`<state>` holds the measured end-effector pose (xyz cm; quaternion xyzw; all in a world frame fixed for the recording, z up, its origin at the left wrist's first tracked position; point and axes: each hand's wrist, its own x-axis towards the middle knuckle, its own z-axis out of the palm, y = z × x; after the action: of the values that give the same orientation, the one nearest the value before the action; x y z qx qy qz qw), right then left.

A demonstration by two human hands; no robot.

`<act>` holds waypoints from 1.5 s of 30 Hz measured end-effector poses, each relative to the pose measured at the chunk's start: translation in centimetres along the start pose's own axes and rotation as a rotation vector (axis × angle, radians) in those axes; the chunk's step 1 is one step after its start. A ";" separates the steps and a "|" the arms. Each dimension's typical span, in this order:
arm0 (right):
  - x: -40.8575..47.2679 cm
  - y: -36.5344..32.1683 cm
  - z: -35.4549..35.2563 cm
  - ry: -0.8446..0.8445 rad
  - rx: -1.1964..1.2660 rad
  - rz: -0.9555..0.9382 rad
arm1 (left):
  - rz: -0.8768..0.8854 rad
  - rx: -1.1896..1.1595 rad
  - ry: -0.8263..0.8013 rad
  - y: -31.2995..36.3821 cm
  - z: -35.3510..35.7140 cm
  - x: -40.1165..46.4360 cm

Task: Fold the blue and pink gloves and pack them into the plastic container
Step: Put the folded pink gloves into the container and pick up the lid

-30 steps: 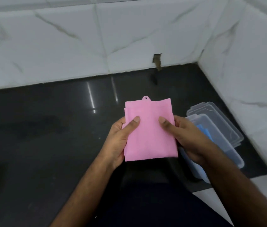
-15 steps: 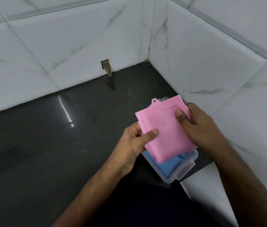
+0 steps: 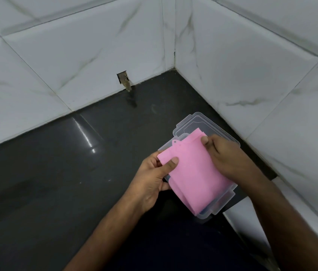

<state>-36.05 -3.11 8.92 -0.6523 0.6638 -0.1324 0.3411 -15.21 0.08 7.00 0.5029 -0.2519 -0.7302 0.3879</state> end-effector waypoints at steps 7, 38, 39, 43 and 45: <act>0.7 0.7 1.9 0.157 -0.082 0.049 | 0.013 0.094 0.057 -0.2 -0.1 0.7; 0.0 -0.2 3.6 0.266 -0.067 -0.007 | 0.147 -0.127 0.182 -1.0 1.9 2.2; 0.1 -0.2 3.6 0.257 -0.071 -0.014 | 0.190 -0.052 0.201 -1.2 1.8 2.3; 0.3 -0.2 3.3 0.204 -0.115 -0.036 | 0.515 0.544 0.161 -1.0 1.0 2.2; 0.1 -0.5 3.3 0.185 -0.113 -0.028 | 0.659 0.857 0.140 -0.5 0.4 2.3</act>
<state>-33.63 -2.39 6.80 -0.6648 0.6897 -0.1589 0.2391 -16.20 -1.49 5.51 0.5579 -0.6447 -0.3666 0.3725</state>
